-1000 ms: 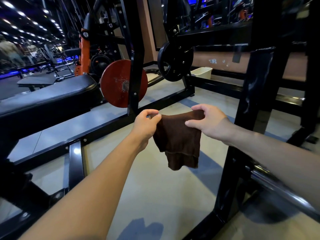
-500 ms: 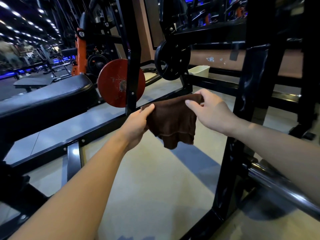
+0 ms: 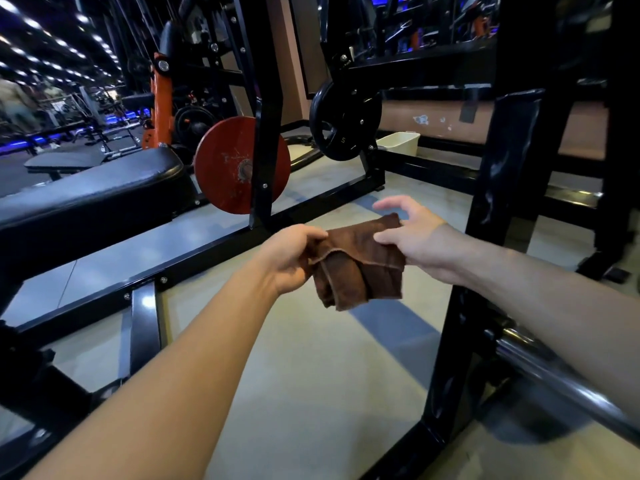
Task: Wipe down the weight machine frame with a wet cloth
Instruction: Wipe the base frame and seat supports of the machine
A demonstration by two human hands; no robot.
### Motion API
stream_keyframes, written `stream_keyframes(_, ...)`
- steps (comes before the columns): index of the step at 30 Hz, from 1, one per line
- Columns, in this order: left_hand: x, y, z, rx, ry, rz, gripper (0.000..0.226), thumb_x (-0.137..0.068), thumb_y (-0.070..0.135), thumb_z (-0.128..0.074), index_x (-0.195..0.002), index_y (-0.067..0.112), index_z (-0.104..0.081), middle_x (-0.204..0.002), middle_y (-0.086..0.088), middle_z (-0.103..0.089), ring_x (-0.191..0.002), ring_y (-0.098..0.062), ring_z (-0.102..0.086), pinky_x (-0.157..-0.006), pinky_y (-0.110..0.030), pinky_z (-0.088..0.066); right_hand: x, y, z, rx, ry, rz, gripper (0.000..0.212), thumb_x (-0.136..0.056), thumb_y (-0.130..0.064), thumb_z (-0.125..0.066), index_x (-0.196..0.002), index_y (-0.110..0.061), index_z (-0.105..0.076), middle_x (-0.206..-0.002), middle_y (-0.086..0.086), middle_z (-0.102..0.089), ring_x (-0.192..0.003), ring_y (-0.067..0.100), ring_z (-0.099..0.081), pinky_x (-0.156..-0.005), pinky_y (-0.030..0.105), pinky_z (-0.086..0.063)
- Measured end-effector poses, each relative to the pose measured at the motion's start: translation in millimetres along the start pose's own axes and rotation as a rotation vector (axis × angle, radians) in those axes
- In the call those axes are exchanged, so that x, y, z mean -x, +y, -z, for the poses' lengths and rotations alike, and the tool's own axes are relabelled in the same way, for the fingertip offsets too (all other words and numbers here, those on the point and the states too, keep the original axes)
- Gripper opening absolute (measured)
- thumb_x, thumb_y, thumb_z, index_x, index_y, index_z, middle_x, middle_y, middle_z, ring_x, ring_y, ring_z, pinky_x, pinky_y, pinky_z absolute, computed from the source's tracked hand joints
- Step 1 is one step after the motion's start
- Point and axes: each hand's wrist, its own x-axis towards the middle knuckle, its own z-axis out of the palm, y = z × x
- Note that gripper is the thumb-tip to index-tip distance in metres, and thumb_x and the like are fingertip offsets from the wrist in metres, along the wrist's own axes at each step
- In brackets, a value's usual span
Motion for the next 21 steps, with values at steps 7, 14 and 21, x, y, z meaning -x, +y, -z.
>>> stream_keyframes(7, -6, -13, -1, -0.608, 0.192, -0.268, 0.02, -0.108, 0.015, -0.044, -0.118, 0.018, -0.061, -0.105, -0.009, -0.063, -0.085, -0.018, -0.058, -0.074, -0.035, -0.053, 2, 2, 4, 0.52, -0.047, 0.133, 0.045, -0.095, -0.022, -0.069, -0.138, -0.03, -0.057, -0.125, -0.001, -0.061, -0.104, 0.015, -0.062, -0.08, 0.025, -0.05)
stream_keyframes(14, 6, -11, 9, -0.683, -0.2, -0.015, 0.065, -0.088, 0.009, -0.08, -0.136, 0.022, -0.038, -0.121, -0.012, -0.063, -0.099, -0.019, -0.068, -0.064, -0.018, -0.056, 4, 1, -4, 0.89, -0.085, 0.194, 0.053, -0.092, -0.007, -0.057, -0.138, -0.033, -0.051, -0.122, 0.003, -0.054, -0.082, 0.016, -0.071, -0.069, 0.031, -0.059)
stream_keyframes(21, 8, -4, 30, -0.64, -0.072, -0.234, 0.027, -0.093, 0.029, -0.075, -0.116, 0.015, -0.074, -0.107, -0.003, -0.076, -0.1, -0.01, -0.068, -0.082, -0.022, -0.048, 1, -2, 9, 0.868, 0.038, 0.282, 0.014, -0.096, -0.036, -0.061, -0.087, -0.028, -0.068, -0.108, -0.003, -0.057, -0.096, 0.014, -0.061, -0.078, 0.029, -0.052)
